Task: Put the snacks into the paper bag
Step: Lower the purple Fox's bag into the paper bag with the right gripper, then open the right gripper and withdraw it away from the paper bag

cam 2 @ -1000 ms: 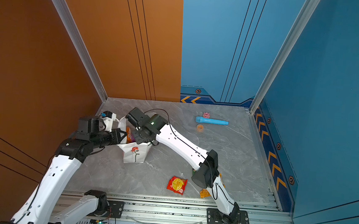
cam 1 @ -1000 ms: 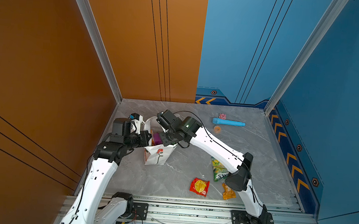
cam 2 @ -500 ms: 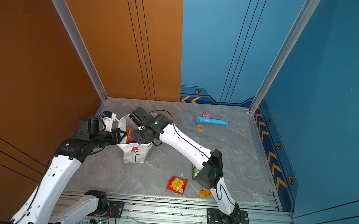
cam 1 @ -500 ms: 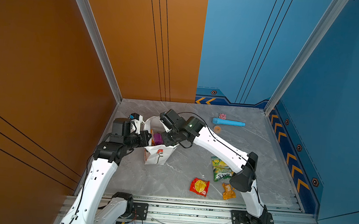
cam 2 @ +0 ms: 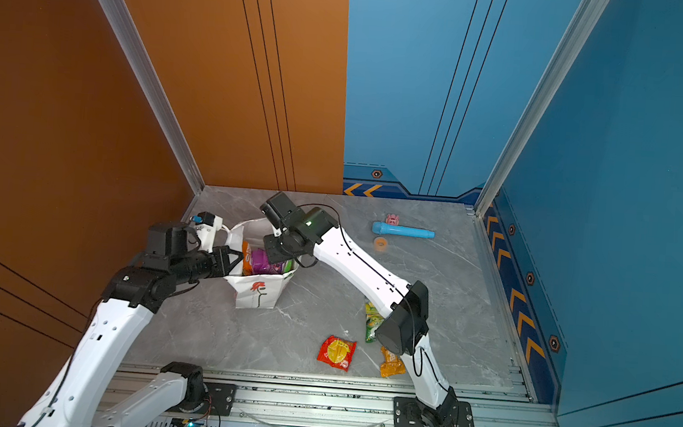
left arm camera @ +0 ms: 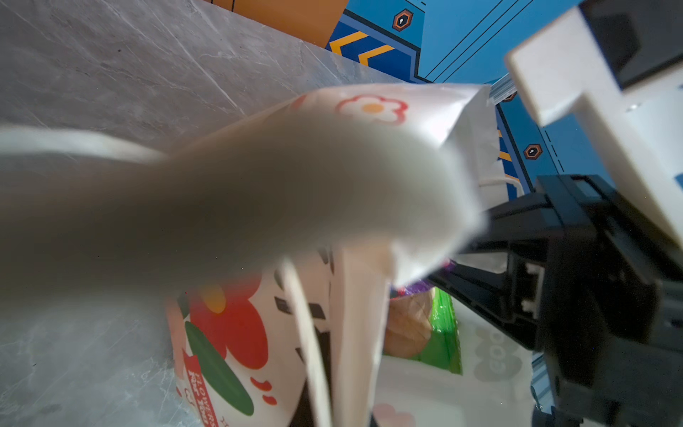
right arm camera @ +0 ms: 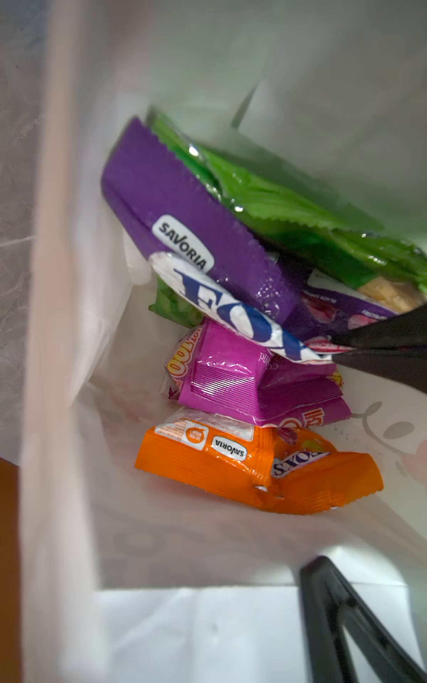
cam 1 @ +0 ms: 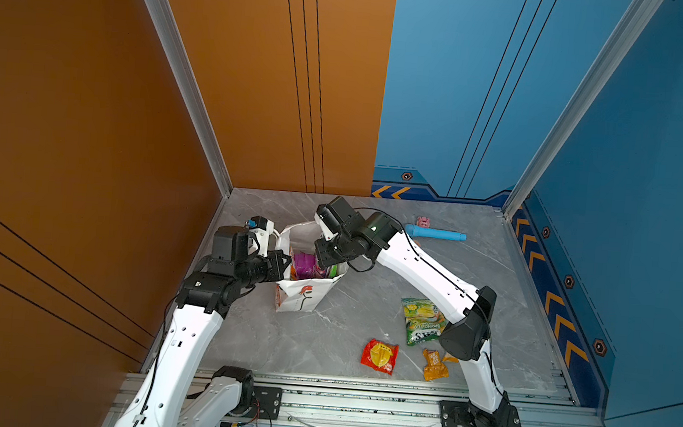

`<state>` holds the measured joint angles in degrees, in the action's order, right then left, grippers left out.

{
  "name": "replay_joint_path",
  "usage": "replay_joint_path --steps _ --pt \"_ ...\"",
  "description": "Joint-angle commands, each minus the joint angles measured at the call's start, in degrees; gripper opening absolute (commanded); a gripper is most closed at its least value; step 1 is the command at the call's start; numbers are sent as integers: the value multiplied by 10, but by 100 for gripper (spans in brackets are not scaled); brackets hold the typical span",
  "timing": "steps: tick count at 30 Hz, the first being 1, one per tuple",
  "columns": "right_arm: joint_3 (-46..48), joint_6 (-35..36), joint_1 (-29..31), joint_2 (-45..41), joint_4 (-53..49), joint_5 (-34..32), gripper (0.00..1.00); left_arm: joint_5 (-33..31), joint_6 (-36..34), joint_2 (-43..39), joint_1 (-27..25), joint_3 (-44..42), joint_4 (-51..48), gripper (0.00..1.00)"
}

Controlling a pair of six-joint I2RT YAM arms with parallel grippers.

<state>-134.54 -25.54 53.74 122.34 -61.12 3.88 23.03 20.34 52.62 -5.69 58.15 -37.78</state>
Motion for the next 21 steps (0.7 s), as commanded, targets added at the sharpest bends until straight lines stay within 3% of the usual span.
replay_joint_path --steps 1,11,21 --pt "-30 2 9 23 4 -30 3 46 -13 -19 -6 13 73 0" --pt "-30 17 27 40 -11 -12 5 27 -11 -14 -1 -3 71 0" --pt "-32 15 19 -9 -14 -31 39 19 -10 -12 9 -3 68 0"
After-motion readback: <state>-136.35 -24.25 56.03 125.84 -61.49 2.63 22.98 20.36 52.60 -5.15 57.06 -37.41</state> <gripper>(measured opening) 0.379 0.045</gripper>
